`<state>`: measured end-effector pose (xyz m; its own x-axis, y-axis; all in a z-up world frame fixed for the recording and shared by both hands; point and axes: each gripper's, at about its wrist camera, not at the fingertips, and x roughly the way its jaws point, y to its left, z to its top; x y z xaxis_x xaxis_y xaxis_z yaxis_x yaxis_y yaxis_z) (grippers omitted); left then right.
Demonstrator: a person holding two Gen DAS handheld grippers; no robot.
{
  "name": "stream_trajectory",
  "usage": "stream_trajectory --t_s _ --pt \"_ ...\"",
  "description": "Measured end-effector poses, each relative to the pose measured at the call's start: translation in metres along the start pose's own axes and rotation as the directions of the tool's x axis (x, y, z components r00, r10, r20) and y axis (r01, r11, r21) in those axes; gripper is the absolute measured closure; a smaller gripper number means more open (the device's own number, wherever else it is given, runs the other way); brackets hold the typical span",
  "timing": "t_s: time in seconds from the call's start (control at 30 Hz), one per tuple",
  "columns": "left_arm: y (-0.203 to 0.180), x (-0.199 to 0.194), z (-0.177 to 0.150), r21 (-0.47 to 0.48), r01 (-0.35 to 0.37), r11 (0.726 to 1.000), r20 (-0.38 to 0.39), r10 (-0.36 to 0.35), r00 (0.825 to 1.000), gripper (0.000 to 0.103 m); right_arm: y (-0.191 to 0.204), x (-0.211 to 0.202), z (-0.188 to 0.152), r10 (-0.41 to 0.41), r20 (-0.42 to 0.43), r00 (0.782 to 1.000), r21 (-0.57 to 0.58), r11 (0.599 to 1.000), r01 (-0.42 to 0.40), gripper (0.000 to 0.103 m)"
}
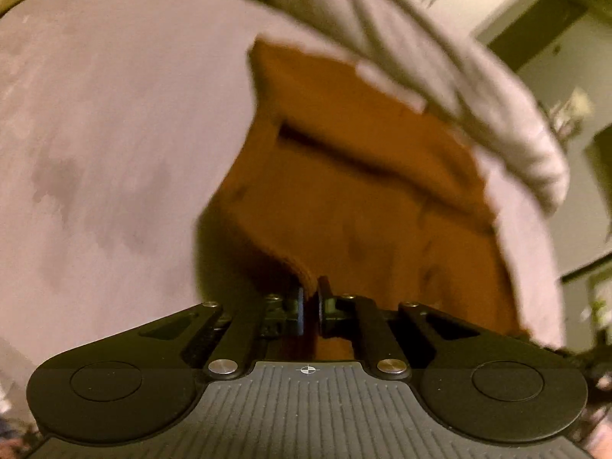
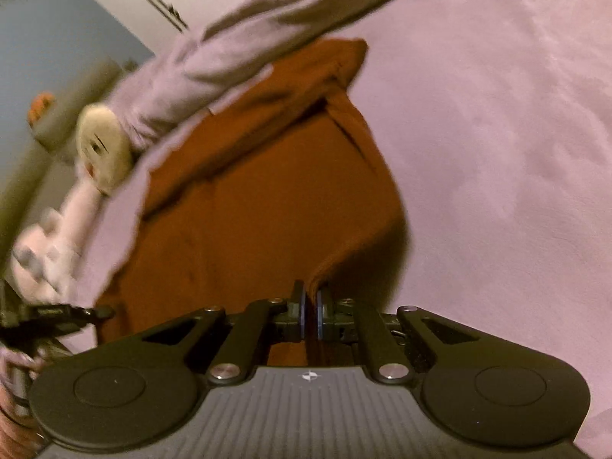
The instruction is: Fold small clothes
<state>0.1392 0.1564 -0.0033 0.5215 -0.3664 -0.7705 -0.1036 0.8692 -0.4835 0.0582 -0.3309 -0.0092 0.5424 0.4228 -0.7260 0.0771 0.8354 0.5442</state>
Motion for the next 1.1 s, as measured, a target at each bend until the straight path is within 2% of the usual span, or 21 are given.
stream_trajectory --t_s 0.1,0.23,0.3,0.4,0.43,0.5,0.53,0.57,0.63,0.67,0.73,0.8,0.87,0.9,0.97,1.1 --pt "-0.005 -0.005 0.032 -0.056 0.047 0.997 0.075 -0.043 0.996 0.095 0.008 0.006 0.027 0.054 0.04 0.998 0.04 0.998 -0.056 0.099" --pt "-0.003 0.01 0.071 -0.133 0.03 0.991 0.153 -0.009 0.988 0.095 0.018 0.028 0.067 0.057 0.102 0.993 0.053 0.997 -0.063 0.099" --pt "0.004 0.023 0.08 -0.193 0.008 0.981 0.166 0.025 0.986 0.095 0.017 0.044 0.084 0.024 0.12 0.992 0.084 0.996 -0.034 0.099" --pt "0.017 0.043 0.09 -0.26 -0.063 0.963 0.157 0.107 0.982 0.093 0.012 0.067 0.101 -0.034 0.144 0.989 0.134 0.991 0.014 0.098" --pt "0.022 0.049 0.093 -0.278 -0.096 0.956 0.142 0.139 0.98 0.091 0.011 0.073 0.104 -0.061 0.152 0.987 0.133 0.99 0.041 0.095" --pt "0.028 0.049 0.091 -0.281 -0.146 0.949 0.156 0.195 0.968 0.077 0.013 0.079 0.107 -0.124 0.177 0.976 0.09 0.99 0.109 0.092" --pt "0.032 0.044 0.091 -0.258 -0.167 0.952 0.176 0.216 0.96 0.055 0.016 0.079 0.108 -0.151 0.198 0.968 0.042 0.988 0.145 0.088" --pt "0.033 0.04 0.089 -0.231 -0.174 0.957 0.198 0.221 0.955 0.043 0.019 0.078 0.106 -0.167 0.212 0.963 0.002 0.985 0.17 0.084" --pt "0.035 0.035 0.084 -0.156 -0.138 0.978 0.226 0.171 0.959 0.033 0.024 0.074 0.105 -0.175 0.235 0.956 -0.078 0.977 0.198 0.067" --pt "0.036 0.033 0.083 -0.115 -0.114 0.987 0.221 0.137 0.966 0.024 0.027 0.072 0.103 -0.173 0.243 0.955 -0.123 0.971 0.207 0.063" --pt "0.032 0.035 0.078 -0.029 -0.089 0.996 0.205 0.093 0.974 0.019 0.033 0.069 0.098 -0.165 0.25 0.954 -0.221 0.95 0.223 0.052" --pt "0.026 0.036 0.072 0.047 -0.077 0.996 0.193 0.067 0.979 0.015 0.037 0.069 0.097 -0.15 0.243 0.958 -0.295 0.93 0.221 0.048" --pt "0.018 0.043 0.069 0.109 -0.075 0.991 0.178 0.055 0.982 0.008 0.038 0.067 0.099 -0.142 0.25 0.958 -0.321 0.921 0.221 0.044" --pt "0.016 0.047 0.069 0.133 -0.073 0.988 0.17 0.05 0.984 0.008 0.038 0.067 0.1 -0.15 0.25 0.956 -0.33 0.915 0.23 0.04" --pt "0.01 0.062 0.072 0.167 -0.092 0.982 0.143 0.068 0.987 0.008 0.041 0.073 0.104 -0.181 0.24 0.954 -0.354 0.898 0.26 0.04" --pt "0.005 0.084 0.076 0.195 -0.14 0.971 0.112 0.119 0.986 0.008 0.043 0.091 0.109 -0.199 0.213 0.957 -0.392 0.88 0.27 0.04"
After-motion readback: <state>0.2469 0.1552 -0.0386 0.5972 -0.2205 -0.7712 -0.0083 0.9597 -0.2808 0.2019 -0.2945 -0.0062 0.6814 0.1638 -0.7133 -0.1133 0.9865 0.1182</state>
